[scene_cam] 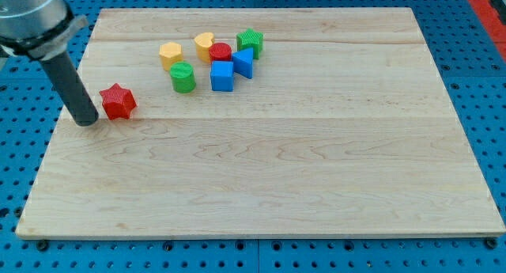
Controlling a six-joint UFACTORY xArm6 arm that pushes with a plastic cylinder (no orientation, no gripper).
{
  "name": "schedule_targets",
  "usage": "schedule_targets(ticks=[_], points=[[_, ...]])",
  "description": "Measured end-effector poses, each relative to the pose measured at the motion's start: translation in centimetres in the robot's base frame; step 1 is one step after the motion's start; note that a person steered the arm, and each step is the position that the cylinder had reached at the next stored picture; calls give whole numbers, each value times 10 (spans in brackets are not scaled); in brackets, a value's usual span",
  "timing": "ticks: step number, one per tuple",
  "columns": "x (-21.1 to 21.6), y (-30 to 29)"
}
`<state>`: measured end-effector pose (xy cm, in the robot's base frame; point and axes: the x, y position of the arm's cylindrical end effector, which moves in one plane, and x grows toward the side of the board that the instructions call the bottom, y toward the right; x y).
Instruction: Slide the red star closer to green circle
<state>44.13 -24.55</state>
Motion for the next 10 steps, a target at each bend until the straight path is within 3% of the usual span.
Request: schedule_targets(ticks=[1, 4, 7, 8, 10], points=[[-17, 33], [-12, 78], [-47, 109], [-57, 104], [-76, 8]])
